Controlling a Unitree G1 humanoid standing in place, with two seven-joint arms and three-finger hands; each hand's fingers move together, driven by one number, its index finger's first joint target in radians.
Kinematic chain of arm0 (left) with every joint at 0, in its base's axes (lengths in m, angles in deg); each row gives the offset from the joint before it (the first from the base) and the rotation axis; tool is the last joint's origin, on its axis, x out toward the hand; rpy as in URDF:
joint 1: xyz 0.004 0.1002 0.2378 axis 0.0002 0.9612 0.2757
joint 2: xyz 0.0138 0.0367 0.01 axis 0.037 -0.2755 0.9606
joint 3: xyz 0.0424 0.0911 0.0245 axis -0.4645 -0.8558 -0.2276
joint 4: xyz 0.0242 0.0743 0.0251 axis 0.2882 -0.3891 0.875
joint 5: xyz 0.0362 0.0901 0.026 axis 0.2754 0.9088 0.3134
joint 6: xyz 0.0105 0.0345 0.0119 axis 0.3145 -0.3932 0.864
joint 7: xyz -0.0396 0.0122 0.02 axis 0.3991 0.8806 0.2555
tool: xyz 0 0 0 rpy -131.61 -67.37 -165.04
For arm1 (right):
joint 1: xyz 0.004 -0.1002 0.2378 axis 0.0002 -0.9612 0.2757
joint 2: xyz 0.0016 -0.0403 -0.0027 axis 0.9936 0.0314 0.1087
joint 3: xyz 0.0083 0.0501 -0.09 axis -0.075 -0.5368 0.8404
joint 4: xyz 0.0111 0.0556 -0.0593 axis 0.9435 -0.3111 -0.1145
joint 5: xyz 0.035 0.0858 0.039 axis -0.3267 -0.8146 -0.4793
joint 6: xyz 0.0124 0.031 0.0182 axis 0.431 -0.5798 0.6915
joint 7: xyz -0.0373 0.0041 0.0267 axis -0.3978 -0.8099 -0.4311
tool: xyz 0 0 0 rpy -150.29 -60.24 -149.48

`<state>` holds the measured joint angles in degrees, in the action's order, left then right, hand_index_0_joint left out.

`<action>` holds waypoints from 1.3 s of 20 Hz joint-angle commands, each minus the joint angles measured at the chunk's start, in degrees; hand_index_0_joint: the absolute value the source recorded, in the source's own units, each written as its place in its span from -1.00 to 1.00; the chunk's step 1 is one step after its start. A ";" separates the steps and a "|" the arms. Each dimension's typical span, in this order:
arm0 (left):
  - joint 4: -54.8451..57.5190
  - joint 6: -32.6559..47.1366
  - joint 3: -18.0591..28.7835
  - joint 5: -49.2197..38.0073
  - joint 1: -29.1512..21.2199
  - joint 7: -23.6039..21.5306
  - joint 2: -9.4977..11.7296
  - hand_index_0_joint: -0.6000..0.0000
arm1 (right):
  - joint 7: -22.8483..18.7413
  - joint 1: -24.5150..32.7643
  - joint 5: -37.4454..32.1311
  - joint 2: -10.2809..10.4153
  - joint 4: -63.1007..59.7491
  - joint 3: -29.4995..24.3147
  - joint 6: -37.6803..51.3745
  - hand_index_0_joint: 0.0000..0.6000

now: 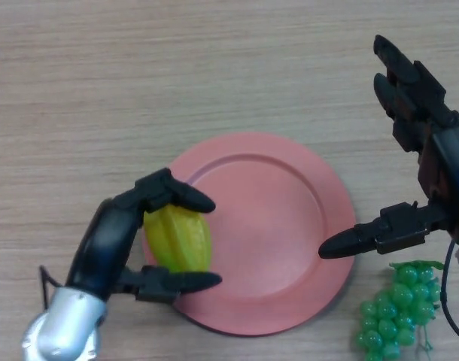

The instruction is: Pick up the yellow starfruit and place it on the plate

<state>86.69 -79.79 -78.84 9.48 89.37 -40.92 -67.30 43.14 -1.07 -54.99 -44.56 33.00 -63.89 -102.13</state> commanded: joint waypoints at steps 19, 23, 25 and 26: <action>13.00 3.98 10.03 -3.03 0.87 -5.03 2.28 1.00 | -1.39 3.00 -0.44 -0.58 1.60 -1.66 7.47 -1.00; 18.01 4.00 15.42 -8.13 4.97 4.08 2.93 1.00 | -1.45 2.68 -0.76 -0.50 2.06 -1.70 7.12 -1.00; 19.01 5.10 18.89 -11.26 4.69 6.22 3.13 1.00 | -1.75 2.00 -0.92 -0.46 2.16 -1.68 7.60 -1.00; 19.34 3.62 20.69 -14.61 3.22 7.05 3.78 1.00 | -1.71 1.59 -1.10 -0.47 2.27 -1.77 7.66 -1.00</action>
<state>102.23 -81.26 -61.94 -3.63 94.08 -33.64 -65.90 43.13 -0.91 -55.00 -44.53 31.62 -64.02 -101.99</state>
